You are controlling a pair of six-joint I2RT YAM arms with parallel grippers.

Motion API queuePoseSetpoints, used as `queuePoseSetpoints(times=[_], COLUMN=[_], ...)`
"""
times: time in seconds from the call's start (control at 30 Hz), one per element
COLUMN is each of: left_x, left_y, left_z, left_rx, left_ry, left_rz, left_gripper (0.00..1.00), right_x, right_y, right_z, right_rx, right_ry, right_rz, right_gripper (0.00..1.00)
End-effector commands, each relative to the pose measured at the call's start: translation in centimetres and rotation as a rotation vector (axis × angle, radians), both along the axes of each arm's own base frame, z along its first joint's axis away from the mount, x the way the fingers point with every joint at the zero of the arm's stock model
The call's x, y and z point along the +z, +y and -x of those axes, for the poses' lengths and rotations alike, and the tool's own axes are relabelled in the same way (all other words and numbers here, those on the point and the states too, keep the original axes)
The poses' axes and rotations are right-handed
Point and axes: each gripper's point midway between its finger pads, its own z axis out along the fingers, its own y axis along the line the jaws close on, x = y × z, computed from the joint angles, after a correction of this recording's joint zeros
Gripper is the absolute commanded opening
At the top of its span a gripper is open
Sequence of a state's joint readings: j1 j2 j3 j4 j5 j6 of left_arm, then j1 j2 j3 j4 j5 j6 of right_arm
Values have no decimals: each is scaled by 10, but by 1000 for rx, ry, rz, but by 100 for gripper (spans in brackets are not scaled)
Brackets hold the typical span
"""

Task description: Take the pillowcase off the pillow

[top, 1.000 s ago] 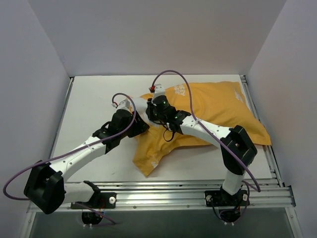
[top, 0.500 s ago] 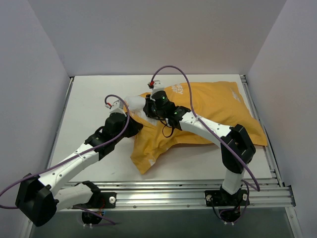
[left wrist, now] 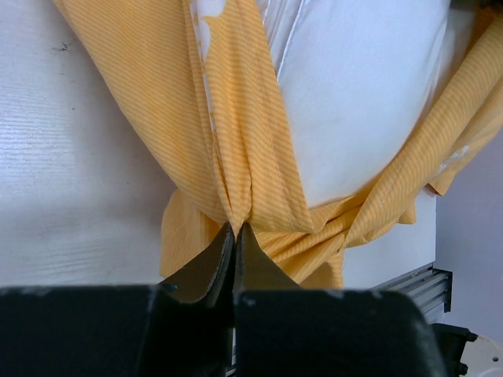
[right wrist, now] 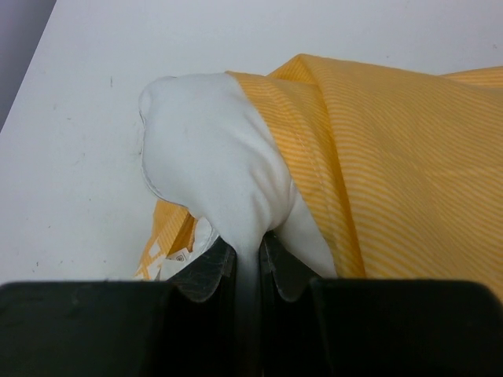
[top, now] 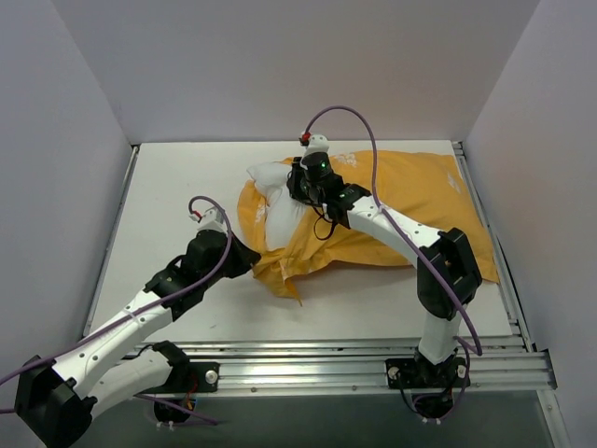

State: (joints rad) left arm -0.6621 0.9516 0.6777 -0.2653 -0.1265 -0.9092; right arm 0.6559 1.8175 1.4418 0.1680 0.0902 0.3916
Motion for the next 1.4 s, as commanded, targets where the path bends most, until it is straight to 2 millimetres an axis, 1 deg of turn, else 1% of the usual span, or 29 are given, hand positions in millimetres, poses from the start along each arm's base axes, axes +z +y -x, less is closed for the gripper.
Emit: queuePoseSetpoints(times=[0.0, 0.03, 0.17, 0.2, 0.27, 0.3, 0.4, 0.43, 0.53, 0.6, 0.63, 0.67, 0.7, 0.73, 0.77, 0.83, 0.9, 0.93, 0.97, 1.03, 1.07, 1.1, 1.13, 1.17, 1.2, 1.23, 1.27, 1.3, 1.37], left_x=[-19, -25, -36, -36, -42, -42, -45, -48, -57, -70, -64, -68, -55, -57, -53, -30, -12, -4, 21, 28, 47, 42, 47, 52, 46, 48, 57, 55, 57], left_y=[11, 12, 7, 3, 1, -2, -5, -5, -3, -1, -6, -6, -14, -17, -21, -32, -39, -40, -42, -40, -37, -33, -30, -26, -21, -19, -19, -18, -16], left_z=[27, 29, 27, 25, 22, 19, 16, 16, 14, 12, 4, -1, -13, -18, -24, -39, -45, -45, -46, -36, -30, -22, -17, -5, 3, 8, 17, 23, 30], left_rx=[-42, -41, -52, -59, -65, -67, -74, -74, -57, -39, -29, -14, -6, -2, 2, 0, -23, -48, -59, -101, -110, -122, -133, -152, -164, -174, -208, -232, -257], left_ry=[77, 89, 116, 114, 126, 120, 118, 119, 117, 115, 79, 70, 3, -8, -34, -117, -164, -189, -235, -226, -261, -231, -236, -230, -197, -195, -208, -201, -195], left_rz=[-51, -55, -61, -56, -71, -67, -70, -72, -74, -80, -45, -46, 0, 6, 24, 79, 91, 75, 98, 77, 97, 74, 75, 79, 60, 63, 83, 67, 61], left_gripper=[2, 2, 2, 2, 2, 2, 2, 2, 2, 2, 2, 3, 7, 11, 15, 32, 49, 67, 74, 86, 89, 91, 92, 95, 96, 97, 97, 97, 97], right_x=[37, 38, 68, 91, 114, 139, 163, 177, 192, 199, 198, 192, 193, 177, 172, 162, 139, 129, 122, 109, 107, 103, 103, 102, 98, 102, 97, 94, 95], right_y=[-50, -51, -41, -37, -35, -34, -39, -39, -34, -28, -21, -19, -14, -6, -2, 5, 15, 18, 24, 26, 27, 29, 28, 29, 30, 32, 32, 33, 33], right_z=[-42, -42, -45, -47, -48, -50, -55, -55, -50, -42, -37, -33, -25, -18, -12, -2, 6, 10, 15, 18, 19, 20, 20, 20, 19, 19, 22, 22, 26], right_rx=[-200, -202, -164, -158, -147, -151, -162, -159, -115, -77, -37, -26, 9, 42, 57, 82, 108, 122, 140, 155, 159, 165, 168, 170, 176, 186, 194, 199, 210], right_ry=[-142, -141, -151, -180, -207, -245, -281, -296, -308, -300, -285, -264, -256, -220, -207, -189, -149, -122, -106, -84, -79, -71, -64, -60, -49, -52, -35, -27, -18], right_rz=[7, 4, -73, -113, -141, -168, -181, -198, -234, -275, -288, -296, -313, -310, -319, -311, -273, -250, -233, -187, -177, -166, -153, -146, -136, -137, -115, -107, -93], right_gripper=[0, 0, 0, 0, 0, 0, 0, 0, 0, 0, 0, 0, 0, 0, 0, 0, 0, 0, 0, 1, 3, 5, 9, 11, 13, 18, 22, 24, 36])
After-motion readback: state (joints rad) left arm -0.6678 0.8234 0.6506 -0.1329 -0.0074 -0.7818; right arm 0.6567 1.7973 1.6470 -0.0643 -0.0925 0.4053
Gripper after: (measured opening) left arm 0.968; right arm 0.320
